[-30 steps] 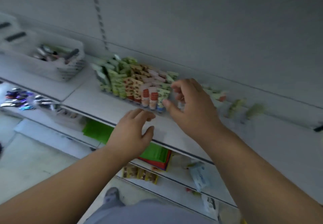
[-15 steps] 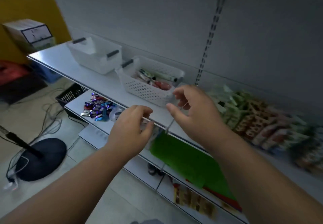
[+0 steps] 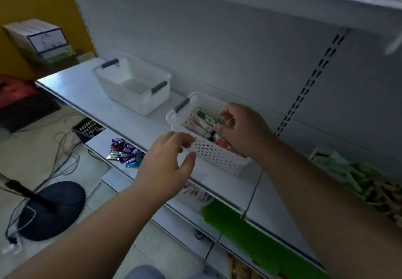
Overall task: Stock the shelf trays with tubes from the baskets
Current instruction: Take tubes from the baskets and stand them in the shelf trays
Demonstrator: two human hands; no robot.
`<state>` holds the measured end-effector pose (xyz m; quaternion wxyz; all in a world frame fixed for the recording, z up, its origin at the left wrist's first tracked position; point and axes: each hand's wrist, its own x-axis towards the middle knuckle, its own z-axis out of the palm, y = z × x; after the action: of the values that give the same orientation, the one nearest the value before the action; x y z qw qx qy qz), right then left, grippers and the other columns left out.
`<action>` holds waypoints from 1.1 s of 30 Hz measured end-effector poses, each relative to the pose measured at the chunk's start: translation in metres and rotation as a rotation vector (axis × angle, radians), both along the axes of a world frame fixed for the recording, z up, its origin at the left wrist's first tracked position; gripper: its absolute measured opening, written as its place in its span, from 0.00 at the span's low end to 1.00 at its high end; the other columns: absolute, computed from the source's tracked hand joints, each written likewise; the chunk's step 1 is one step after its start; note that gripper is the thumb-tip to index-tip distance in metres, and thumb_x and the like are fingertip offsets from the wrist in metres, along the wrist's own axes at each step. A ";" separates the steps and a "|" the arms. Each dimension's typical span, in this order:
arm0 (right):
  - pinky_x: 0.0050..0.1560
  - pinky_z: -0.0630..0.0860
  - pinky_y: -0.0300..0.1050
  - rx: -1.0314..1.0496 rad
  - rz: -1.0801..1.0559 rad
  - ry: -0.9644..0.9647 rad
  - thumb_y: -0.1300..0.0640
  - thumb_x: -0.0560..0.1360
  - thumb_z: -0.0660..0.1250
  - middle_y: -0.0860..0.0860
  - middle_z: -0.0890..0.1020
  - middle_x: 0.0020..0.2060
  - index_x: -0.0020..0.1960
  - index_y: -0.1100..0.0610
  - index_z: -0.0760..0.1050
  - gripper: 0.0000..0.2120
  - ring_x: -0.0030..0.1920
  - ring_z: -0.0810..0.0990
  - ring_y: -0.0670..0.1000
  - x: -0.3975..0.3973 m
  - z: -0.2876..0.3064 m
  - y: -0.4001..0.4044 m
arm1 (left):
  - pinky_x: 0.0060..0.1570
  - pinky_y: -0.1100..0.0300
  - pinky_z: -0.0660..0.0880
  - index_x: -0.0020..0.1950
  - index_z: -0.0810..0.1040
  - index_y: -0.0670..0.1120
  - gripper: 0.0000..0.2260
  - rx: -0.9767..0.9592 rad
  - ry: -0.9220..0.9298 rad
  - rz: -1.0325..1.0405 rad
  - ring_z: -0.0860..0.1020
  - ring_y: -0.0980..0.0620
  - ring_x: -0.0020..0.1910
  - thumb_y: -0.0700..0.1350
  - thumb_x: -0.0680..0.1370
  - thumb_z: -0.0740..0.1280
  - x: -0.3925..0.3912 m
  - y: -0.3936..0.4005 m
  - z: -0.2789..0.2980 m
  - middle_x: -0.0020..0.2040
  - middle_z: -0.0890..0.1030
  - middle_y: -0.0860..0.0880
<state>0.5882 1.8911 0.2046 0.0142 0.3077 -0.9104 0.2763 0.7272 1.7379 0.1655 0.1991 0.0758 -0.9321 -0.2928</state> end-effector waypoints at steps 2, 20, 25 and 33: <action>0.47 0.75 0.44 0.059 0.008 -0.024 0.51 0.75 0.68 0.51 0.77 0.52 0.59 0.55 0.73 0.14 0.47 0.76 0.49 -0.020 -0.007 -0.020 | 0.50 0.61 0.71 0.58 0.76 0.52 0.10 0.014 0.007 0.014 0.72 0.60 0.47 0.48 0.76 0.67 -0.013 -0.017 0.004 0.49 0.75 0.58; 0.50 0.79 0.56 -0.136 -0.544 -0.383 0.57 0.73 0.67 0.51 0.80 0.52 0.63 0.51 0.72 0.19 0.48 0.80 0.52 -0.024 0.000 -0.050 | 0.42 0.63 0.74 0.54 0.77 0.53 0.08 -0.021 -0.017 -0.544 0.77 0.57 0.44 0.45 0.76 0.67 -0.143 -0.116 0.014 0.47 0.77 0.58; 0.39 0.76 0.47 -0.696 -0.673 -0.509 0.65 0.72 0.67 0.51 0.82 0.40 0.49 0.55 0.78 0.09 0.40 0.80 0.50 0.022 0.003 -0.042 | 0.47 0.62 0.75 0.59 0.77 0.55 0.14 -0.346 -0.254 -0.718 0.77 0.52 0.50 0.45 0.74 0.67 -0.200 -0.087 0.022 0.55 0.78 0.55; 0.31 0.71 0.39 -1.021 -0.764 -0.508 0.70 0.73 0.63 0.48 0.79 0.31 0.48 0.58 0.76 0.10 0.32 0.78 0.46 0.052 -0.006 -0.043 | 0.49 0.57 0.77 0.57 0.77 0.57 0.15 -0.797 -0.565 -0.944 0.77 0.51 0.50 0.44 0.72 0.69 -0.247 -0.059 -0.003 0.55 0.78 0.54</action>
<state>0.6399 1.8485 0.1983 0.0398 -0.1545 -0.6858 0.7101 0.4803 1.6791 0.1629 -0.1887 -0.3447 -0.9183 0.0486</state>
